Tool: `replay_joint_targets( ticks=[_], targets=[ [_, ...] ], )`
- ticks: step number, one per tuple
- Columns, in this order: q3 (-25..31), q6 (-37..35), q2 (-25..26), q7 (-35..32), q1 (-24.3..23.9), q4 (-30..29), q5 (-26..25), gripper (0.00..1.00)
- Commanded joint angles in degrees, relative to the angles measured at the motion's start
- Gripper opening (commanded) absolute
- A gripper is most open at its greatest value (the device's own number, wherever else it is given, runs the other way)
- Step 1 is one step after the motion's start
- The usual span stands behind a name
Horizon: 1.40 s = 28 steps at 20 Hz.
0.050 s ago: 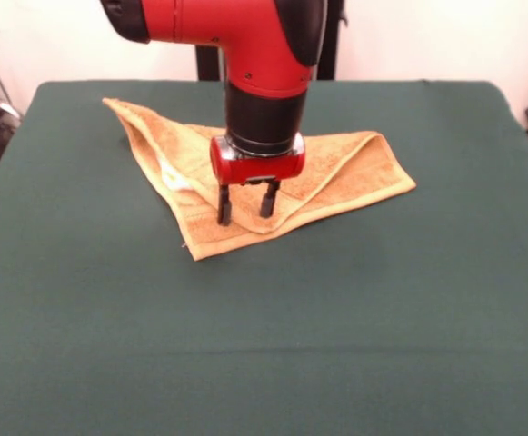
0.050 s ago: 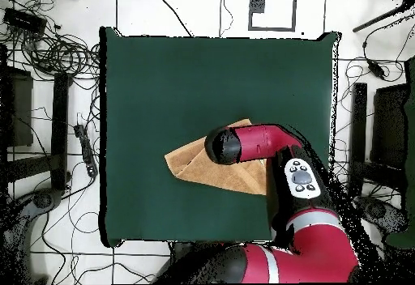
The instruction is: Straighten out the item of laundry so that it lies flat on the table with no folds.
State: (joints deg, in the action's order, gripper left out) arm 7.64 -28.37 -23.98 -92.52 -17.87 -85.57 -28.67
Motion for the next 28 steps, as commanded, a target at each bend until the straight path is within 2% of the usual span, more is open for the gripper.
replay_joint_targets(
  ticks=[1,2,13,19,23,28],
  targets=[
    [5.26,11.36,6.55,-8.83,0.30,-0.87,1.50,1.00],
    [5.17,11.51,6.58,-8.95,0.29,-1.01,1.69,0.00],
    [4.94,12.29,6.69,-8.94,0.28,-1.10,1.54,0.00],
    [6.86,9.43,5.46,-7.25,-1.02,-1.62,2.96,0.00],
    [8.14,8.13,2.94,-6.20,-2.43,-3.79,4.01,0.00],
    [7.97,4.57,-4.26,-6.40,-2.19,-8.54,5.94,0.00]
  ],
)
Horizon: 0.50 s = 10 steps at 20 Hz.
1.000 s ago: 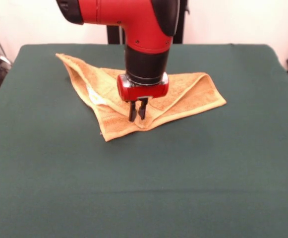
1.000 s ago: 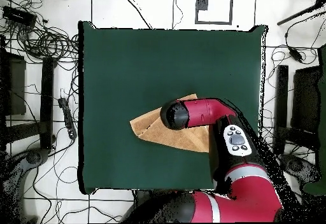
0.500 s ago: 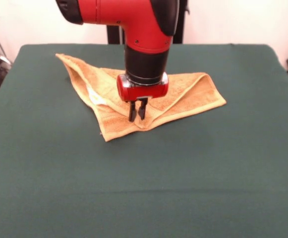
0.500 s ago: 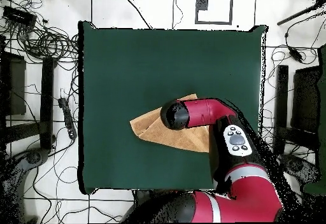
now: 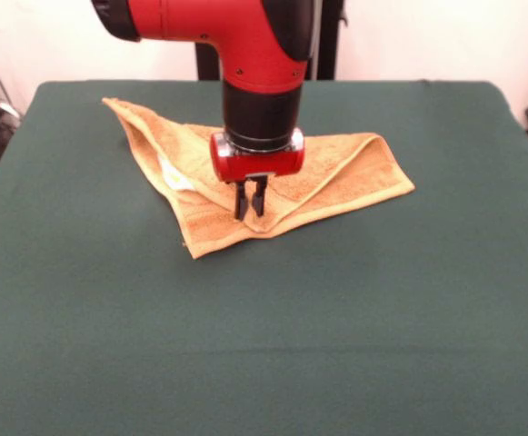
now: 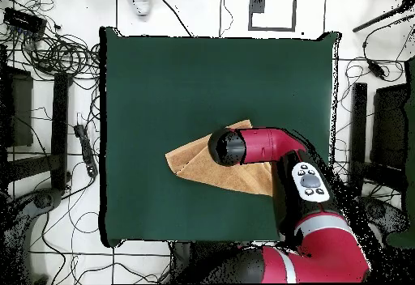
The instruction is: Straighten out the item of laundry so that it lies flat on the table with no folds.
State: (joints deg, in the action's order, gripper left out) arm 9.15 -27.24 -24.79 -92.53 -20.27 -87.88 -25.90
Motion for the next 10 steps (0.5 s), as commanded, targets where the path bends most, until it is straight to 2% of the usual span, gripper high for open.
replay_joint_targets(
  ticks=[1,5,10],
  targets=[
    [6.22,2.83,-4.47,-6.55,0.44,-6.73,3.47,0.00],
    [6.12,2.87,-5.26,-6.45,0.57,-7.38,3.62,0.00],
    [5.38,4.98,-2.93,-6.95,1.31,-5.46,2.65,0.00]
  ],
)
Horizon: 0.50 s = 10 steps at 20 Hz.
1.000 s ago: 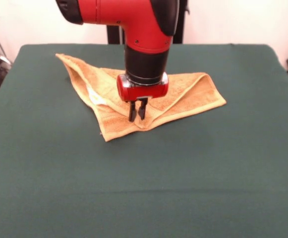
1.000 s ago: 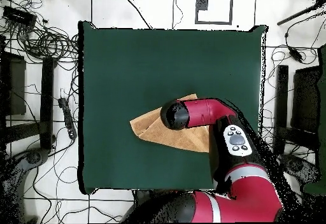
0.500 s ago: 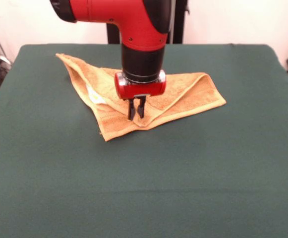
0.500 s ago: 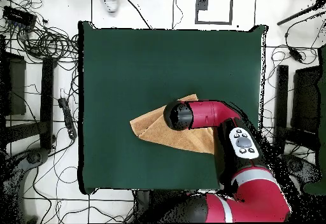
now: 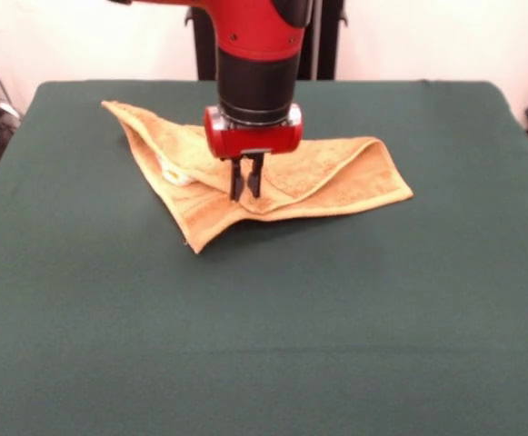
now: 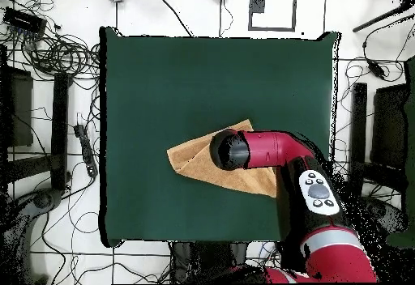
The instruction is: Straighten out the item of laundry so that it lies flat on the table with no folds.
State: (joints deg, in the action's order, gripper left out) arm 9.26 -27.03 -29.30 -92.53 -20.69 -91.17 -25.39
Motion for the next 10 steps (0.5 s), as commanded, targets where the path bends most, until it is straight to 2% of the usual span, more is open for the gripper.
replay_joint_targets(
  ticks=[1,4,5,10],
  targets=[
    [5.04,5.48,1.86,-7.21,1.82,-2.23,1.85,0.00],
    [4.60,6.80,2.14,-7.59,2.02,-2.24,1.35,0.00],
    [4.22,7.30,2.24,-7.75,2.27,-2.30,1.19,1.00],
    [3.17,9.49,2.47,-9.25,3.06,-2.47,1.18,1.00]
  ],
)
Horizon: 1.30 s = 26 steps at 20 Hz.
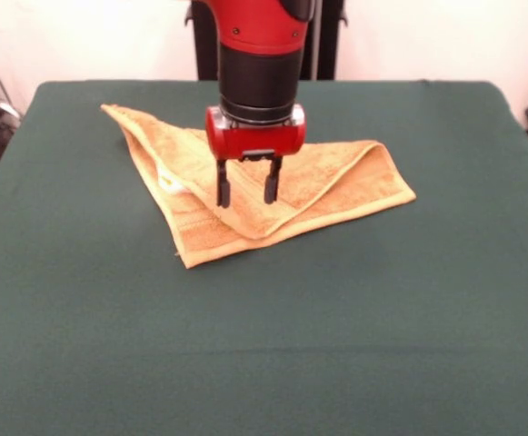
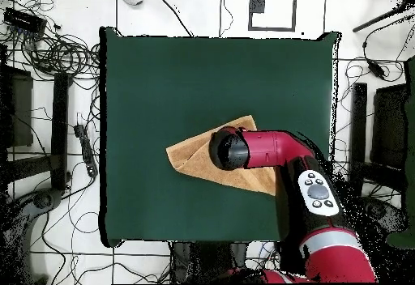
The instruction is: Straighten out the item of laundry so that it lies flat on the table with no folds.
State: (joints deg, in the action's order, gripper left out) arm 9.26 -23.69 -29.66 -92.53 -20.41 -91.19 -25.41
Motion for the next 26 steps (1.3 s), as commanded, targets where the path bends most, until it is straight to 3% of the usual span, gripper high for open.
replay_joint_targets(
  ticks=[1,6,16,26],
  targets=[
    [3.40,5.84,3.02,-8.89,2.70,-2.02,1.52,1.00],
    [3.52,3.79,3.12,-7.74,2.84,-0.88,2.40,1.00],
    [2.66,6.62,5.51,-8.23,3.14,-0.34,1.18,1.00],
    [1.04,2.30,9.02,-8.11,4.69,3.06,2.07,1.00]
  ],
)
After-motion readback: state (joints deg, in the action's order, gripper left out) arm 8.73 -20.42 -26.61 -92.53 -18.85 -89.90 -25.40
